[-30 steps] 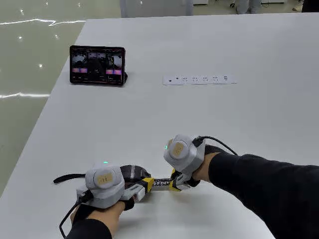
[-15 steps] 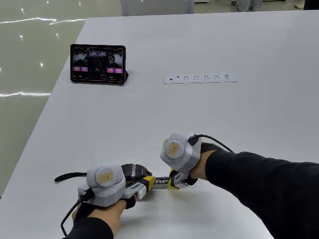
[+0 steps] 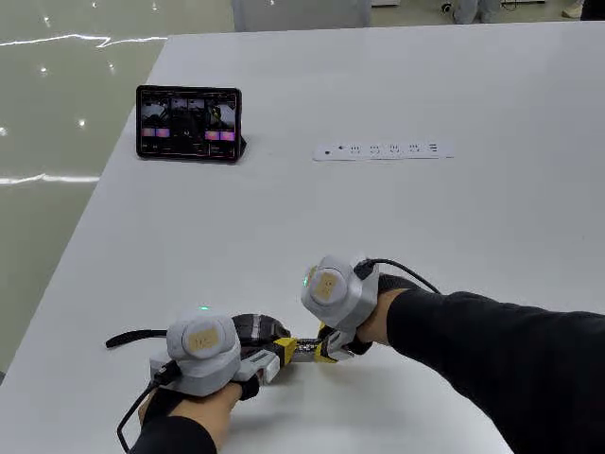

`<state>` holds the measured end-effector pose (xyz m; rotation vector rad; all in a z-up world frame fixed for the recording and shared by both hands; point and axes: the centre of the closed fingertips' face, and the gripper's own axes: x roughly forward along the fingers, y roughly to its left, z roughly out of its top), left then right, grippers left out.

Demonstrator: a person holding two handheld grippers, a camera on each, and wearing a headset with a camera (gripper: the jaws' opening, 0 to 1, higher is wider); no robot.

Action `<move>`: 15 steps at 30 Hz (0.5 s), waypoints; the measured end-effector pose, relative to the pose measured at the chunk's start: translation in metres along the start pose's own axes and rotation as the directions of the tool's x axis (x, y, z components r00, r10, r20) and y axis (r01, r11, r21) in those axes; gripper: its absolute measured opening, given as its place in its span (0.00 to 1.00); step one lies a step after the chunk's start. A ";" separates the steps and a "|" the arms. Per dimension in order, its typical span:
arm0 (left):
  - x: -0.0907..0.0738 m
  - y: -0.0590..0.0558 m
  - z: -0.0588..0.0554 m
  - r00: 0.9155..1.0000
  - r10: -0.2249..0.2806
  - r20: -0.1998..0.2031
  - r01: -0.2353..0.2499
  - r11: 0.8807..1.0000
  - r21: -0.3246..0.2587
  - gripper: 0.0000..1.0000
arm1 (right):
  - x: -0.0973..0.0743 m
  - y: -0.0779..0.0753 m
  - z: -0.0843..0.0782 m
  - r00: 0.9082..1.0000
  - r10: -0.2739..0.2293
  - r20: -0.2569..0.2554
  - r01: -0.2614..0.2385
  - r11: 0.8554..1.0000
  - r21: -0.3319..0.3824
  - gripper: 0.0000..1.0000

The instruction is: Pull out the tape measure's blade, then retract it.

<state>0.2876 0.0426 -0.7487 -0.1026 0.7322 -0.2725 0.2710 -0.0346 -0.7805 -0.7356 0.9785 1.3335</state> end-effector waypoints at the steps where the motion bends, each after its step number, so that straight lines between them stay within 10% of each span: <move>1: 0.000 0.000 0.000 1.000 0.000 0.000 0.000 1.000 0.000 0.58 | 0.000 0.000 0.000 1.000 0.001 0.001 -0.001 1.000 0.000 0.11; 15: -0.001 0.000 0.000 1.000 -0.004 -0.004 0.004 1.000 -0.006 0.58 | 0.002 0.002 0.006 1.000 0.002 0.007 -0.002 1.000 0.006 0.10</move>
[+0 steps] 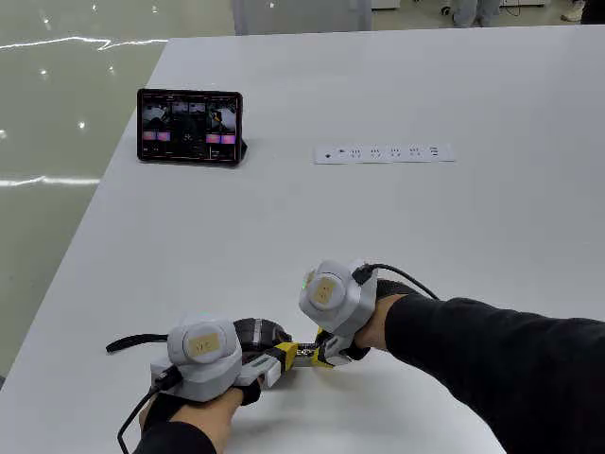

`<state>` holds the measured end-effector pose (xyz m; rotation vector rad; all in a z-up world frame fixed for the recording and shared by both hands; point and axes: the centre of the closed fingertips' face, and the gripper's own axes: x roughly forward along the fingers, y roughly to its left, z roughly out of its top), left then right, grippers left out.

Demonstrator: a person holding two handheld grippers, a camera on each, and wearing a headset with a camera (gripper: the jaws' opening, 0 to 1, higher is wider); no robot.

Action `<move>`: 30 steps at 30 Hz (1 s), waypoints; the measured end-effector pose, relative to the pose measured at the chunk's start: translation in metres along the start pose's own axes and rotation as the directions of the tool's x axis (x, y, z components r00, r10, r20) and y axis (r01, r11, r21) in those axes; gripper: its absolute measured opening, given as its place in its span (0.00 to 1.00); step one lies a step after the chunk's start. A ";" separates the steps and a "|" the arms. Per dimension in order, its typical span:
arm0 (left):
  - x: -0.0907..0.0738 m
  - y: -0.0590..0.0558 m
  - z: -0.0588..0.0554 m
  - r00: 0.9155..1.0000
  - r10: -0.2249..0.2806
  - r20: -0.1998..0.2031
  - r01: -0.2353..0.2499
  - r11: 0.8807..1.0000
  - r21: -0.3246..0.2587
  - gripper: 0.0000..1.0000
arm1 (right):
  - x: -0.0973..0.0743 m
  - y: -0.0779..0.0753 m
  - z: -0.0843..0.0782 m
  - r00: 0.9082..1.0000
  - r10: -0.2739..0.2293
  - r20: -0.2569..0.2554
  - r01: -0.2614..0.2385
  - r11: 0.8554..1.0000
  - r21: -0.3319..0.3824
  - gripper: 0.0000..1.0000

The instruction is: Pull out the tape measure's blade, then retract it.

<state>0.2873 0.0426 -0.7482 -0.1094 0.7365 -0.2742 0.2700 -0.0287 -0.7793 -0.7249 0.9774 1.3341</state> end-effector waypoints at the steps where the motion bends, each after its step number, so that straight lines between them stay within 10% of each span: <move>1: 0.000 0.000 0.000 1.000 0.001 0.000 -0.001 1.000 -0.001 0.58 | 0.000 0.000 0.000 1.000 0.001 -0.001 -0.001 1.000 -0.001 0.10; 30: 0.001 0.000 0.001 1.000 -0.001 0.003 0.001 1.000 -0.016 0.58 | 0.009 0.003 0.017 0.999 0.020 0.024 -0.020 1.000 -0.004 0.11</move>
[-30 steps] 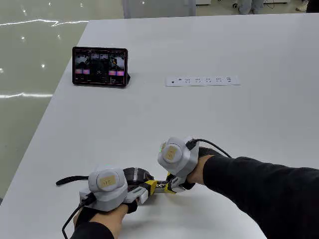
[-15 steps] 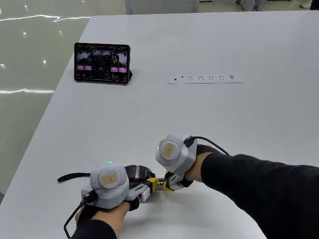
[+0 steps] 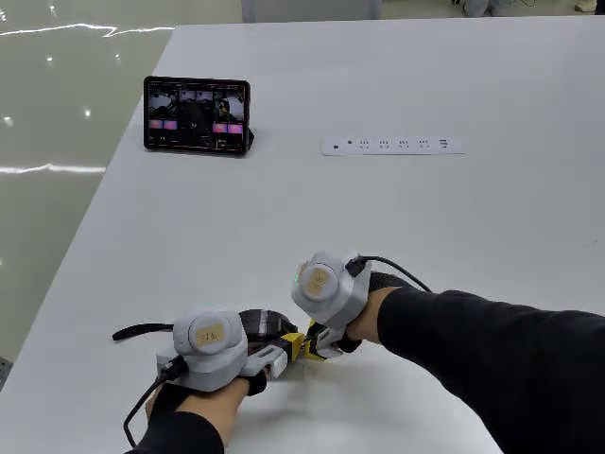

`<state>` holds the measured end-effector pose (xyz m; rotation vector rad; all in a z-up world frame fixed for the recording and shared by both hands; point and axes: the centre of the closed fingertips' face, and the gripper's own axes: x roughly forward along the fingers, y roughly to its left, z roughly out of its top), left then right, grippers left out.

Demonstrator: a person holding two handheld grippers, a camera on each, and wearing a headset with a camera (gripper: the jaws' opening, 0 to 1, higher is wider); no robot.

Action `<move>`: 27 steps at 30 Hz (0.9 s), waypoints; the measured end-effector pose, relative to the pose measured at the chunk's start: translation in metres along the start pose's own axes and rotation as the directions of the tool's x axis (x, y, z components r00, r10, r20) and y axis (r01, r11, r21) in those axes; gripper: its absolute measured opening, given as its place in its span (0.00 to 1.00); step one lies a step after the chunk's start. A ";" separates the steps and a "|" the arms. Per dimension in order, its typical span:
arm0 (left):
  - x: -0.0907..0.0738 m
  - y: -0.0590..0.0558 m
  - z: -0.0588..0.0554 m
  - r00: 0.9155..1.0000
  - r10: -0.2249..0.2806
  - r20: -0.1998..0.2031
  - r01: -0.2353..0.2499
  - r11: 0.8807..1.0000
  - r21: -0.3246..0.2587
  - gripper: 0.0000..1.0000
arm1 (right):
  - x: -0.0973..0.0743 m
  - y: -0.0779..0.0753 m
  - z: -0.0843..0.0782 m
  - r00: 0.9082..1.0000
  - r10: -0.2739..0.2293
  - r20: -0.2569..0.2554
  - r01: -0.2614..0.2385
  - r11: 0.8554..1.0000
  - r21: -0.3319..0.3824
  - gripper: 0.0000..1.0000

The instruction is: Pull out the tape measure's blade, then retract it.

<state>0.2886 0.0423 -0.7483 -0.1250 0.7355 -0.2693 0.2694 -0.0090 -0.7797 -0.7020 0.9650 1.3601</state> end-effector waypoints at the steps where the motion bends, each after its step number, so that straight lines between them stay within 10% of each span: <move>1: 0.000 0.000 0.000 1.000 0.000 0.000 0.000 1.000 0.000 0.58 | 0.000 0.000 0.000 1.000 0.000 0.000 0.000 1.000 -0.001 0.11; 27: 0.000 -0.002 0.000 1.000 -0.010 0.021 0.010 1.000 0.001 0.61 | 0.000 0.003 0.000 0.999 -0.015 0.029 0.017 0.998 -0.061 0.12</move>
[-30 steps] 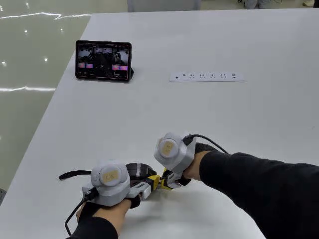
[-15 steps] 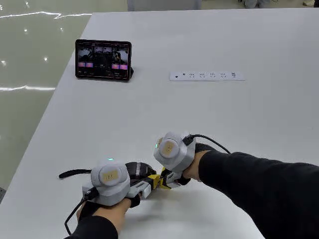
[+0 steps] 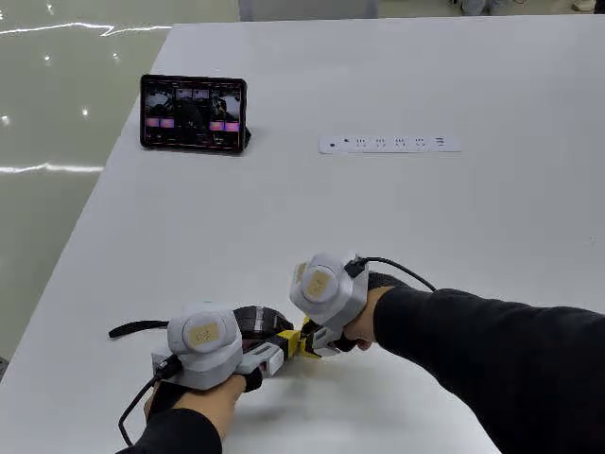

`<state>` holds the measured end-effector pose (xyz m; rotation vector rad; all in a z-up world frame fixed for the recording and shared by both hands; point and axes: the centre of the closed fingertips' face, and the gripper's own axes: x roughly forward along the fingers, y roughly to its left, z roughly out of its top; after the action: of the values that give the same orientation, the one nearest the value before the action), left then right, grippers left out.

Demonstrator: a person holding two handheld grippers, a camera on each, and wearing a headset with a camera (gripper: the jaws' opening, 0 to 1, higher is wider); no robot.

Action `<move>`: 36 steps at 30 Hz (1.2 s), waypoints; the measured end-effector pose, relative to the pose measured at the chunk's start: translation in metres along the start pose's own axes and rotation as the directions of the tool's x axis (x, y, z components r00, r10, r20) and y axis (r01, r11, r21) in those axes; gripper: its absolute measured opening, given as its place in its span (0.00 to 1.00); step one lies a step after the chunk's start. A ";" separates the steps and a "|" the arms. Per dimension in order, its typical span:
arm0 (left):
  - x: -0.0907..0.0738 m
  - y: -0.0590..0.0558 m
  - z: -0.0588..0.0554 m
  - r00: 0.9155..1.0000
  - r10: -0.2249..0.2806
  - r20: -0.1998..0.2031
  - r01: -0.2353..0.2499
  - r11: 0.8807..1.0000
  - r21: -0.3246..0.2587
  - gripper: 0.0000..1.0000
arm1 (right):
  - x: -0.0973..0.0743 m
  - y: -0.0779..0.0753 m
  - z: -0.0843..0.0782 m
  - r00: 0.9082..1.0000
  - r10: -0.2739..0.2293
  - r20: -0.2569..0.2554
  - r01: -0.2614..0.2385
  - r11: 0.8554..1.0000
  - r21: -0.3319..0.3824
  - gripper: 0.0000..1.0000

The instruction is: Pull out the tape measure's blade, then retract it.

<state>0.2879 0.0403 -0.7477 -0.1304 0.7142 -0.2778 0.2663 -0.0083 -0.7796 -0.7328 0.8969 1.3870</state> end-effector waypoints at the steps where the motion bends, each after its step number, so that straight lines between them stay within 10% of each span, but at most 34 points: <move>1: 0.000 0.000 0.000 1.000 -0.001 0.000 0.001 1.000 0.001 0.61 | 0.000 0.000 0.000 1.000 -0.004 -0.002 0.004 1.000 -0.004 0.12; 36: -0.021 -0.010 0.015 0.987 -0.158 -0.008 0.158 0.982 0.101 0.70 | -0.076 0.010 -0.039 0.985 -0.116 0.129 0.089 0.976 0.200 0.22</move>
<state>0.2808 0.0372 -0.7212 -0.0907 0.6887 -0.4656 0.2553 -0.0796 -0.7322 -0.5198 0.8570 1.2240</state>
